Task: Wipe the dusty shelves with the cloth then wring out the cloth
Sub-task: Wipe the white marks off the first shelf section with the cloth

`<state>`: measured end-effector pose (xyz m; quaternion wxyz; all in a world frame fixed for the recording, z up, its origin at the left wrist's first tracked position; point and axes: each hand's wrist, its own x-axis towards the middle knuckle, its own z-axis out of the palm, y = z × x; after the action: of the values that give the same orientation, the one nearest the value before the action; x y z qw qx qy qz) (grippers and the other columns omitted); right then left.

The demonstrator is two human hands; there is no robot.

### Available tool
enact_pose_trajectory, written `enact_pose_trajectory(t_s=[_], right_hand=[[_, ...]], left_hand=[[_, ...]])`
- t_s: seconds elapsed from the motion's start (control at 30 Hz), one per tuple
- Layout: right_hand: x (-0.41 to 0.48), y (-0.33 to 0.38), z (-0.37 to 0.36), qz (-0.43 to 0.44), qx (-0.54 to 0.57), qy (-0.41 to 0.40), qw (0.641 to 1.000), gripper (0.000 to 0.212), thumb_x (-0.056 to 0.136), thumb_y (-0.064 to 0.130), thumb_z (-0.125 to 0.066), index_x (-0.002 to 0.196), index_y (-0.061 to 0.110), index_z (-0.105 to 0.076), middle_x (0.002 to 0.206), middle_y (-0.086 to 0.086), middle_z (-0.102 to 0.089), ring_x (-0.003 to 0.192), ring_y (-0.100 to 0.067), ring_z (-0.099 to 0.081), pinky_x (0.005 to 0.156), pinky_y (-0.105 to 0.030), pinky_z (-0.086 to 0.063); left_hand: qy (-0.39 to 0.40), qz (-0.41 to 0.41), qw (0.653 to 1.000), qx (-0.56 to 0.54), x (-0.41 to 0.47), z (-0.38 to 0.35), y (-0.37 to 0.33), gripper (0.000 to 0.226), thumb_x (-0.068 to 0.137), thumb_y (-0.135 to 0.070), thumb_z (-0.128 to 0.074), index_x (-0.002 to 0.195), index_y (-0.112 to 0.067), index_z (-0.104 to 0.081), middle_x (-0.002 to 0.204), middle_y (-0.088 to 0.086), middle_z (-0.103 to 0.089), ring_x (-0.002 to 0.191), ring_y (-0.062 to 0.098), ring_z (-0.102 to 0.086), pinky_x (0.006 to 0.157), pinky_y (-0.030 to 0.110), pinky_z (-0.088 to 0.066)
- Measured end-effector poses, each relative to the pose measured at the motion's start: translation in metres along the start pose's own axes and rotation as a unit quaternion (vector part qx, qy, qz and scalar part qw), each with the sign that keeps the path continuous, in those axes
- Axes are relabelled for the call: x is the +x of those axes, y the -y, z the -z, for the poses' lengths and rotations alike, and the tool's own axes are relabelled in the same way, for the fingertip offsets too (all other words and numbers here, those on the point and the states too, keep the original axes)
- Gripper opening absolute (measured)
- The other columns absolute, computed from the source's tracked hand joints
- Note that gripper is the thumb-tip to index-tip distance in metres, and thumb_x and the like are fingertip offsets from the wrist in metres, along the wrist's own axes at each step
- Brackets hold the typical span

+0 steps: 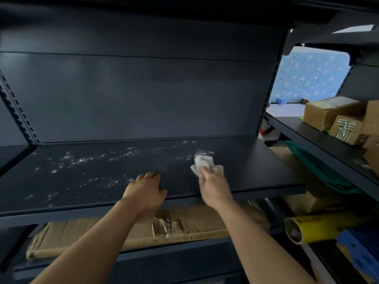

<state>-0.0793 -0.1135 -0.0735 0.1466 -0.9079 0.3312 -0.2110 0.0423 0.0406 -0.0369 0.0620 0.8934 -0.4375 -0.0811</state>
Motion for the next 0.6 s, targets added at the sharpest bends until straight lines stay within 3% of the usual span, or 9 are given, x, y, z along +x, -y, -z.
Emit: enact_pose_trajectory(t_s=[0.1,0.23,0.33,0.47,0.6], right_hand=[[0.007,0.041,-0.012,-0.006,0.107,0.047,0.993,0.044,0.092,0.005,-0.042,0.134,0.015,-0.05,0.131,-0.012,-0.046,0.114,-0.029,-0.051,0.095,-0.032,-0.044],[0.031,0.039,-0.001,-0.115,0.242,-0.058,0.962,0.044,0.087,-0.001,-0.047,0.126,0.015,-0.061,0.121,-0.015,-0.058,0.109,-0.029,-0.058,0.095,-0.026,-0.043],[0.051,-0.014,0.02,-0.18,0.215,-0.129,0.951,0.042,0.081,-0.008,-0.054,0.121,0.003,-0.061,0.125,-0.022,-0.053,0.11,-0.036,-0.057,0.092,-0.021,-0.04],[0.07,-0.073,0.015,-0.248,0.041,-0.031,0.967,0.053,0.085,-0.002,-0.044,0.136,0.011,-0.047,0.144,-0.02,-0.034,0.13,-0.038,-0.038,0.105,-0.038,-0.034],[0.091,-0.039,-0.011,-0.183,-0.007,0.013,0.983,0.053,0.087,0.006,-0.043,0.139,0.016,-0.042,0.148,-0.016,-0.031,0.135,-0.034,-0.031,0.108,-0.038,-0.03]], left_hand=[[0.007,0.024,1.0,-0.002,-0.003,0.006,0.025,0.065,0.09,-0.045,-0.043,0.146,-0.016,-0.026,0.153,0.001,-0.028,0.139,0.023,-0.028,0.11,0.037,-0.027],[0.015,0.049,0.999,0.01,0.001,0.013,0.055,0.065,0.091,-0.047,-0.042,0.145,-0.016,-0.026,0.152,0.002,-0.03,0.138,0.024,-0.03,0.11,0.038,-0.029],[0.019,0.063,0.997,0.035,0.007,0.018,0.071,0.064,0.092,-0.05,-0.039,0.145,-0.017,-0.026,0.152,0.002,-0.029,0.138,0.025,-0.029,0.111,0.039,-0.029],[0.037,0.071,0.996,0.038,0.016,0.014,0.083,0.065,0.092,-0.055,-0.032,0.146,-0.021,-0.022,0.156,0.0,-0.02,0.141,0.026,-0.024,0.113,0.042,-0.028],[0.013,0.065,0.997,0.046,0.017,0.009,0.087,0.066,0.092,-0.058,-0.028,0.147,-0.024,-0.02,0.157,-0.003,-0.017,0.142,0.024,-0.024,0.113,0.042,-0.028]])
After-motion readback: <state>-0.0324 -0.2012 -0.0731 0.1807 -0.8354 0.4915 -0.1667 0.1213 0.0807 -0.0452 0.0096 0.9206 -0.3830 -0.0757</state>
